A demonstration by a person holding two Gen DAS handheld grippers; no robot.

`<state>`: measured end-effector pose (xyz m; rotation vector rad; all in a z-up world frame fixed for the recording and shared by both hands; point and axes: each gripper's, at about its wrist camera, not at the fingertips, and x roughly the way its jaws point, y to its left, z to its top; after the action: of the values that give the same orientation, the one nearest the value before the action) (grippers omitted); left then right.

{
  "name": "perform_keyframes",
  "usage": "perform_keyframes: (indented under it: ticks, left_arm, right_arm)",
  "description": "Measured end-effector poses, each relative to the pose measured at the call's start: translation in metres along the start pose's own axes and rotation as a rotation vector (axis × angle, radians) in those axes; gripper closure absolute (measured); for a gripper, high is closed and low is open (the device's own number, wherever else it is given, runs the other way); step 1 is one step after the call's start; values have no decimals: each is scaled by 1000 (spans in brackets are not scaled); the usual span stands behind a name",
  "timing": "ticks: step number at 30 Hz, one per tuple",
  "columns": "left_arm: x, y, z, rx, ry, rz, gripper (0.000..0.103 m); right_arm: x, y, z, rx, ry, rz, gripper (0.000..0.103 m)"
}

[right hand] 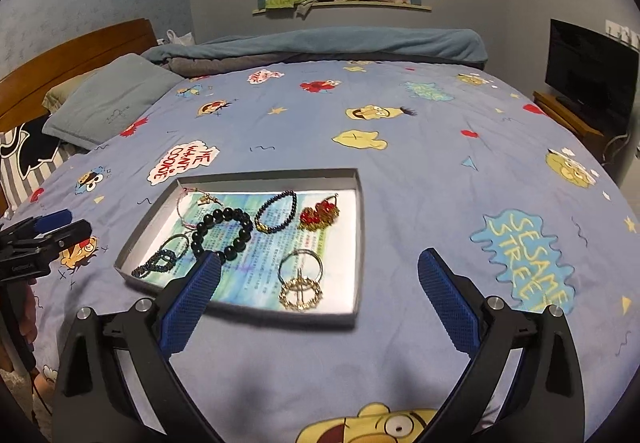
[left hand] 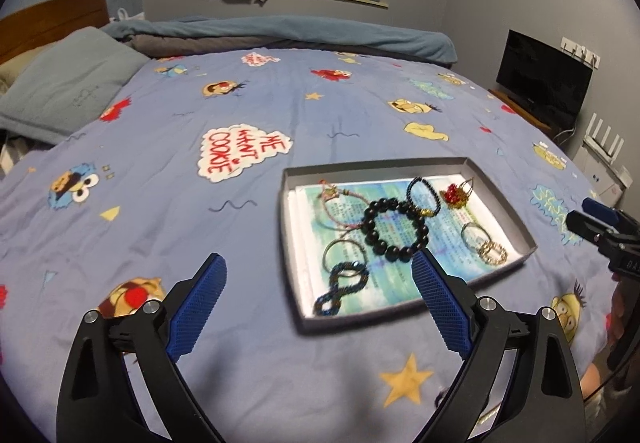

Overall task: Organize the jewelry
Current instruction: 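Move both open grippers back toward the last jewelry pieces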

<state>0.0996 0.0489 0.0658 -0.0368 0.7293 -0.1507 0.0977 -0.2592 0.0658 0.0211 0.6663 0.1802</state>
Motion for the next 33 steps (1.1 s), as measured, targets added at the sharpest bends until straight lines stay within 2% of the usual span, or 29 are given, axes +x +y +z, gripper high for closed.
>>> perform_keyframes:
  ticks: [6, 13, 21, 29, 33]
  left_arm:
    - [-10, 6, -17, 3, 6, 12, 9]
    - [-17, 4, -35, 16, 17, 10, 9]
    - [-19, -9, -58, 56, 35, 6, 9]
    - [-7, -23, -83, 65, 89, -34, 9]
    - [-4, -40, -97, 76, 100, -86, 9]
  right_arm:
    - [-10, -5, -17, -4, 4, -31, 6]
    - [-13, -9, -36, 24, 49, -13, 6]
    - [-9, -4, -61, -10, 73, -26, 6]
    - [1, 3, -94, -29, 143, 55, 6]
    - [-1, 12, -106, -78, 150, 91, 6]
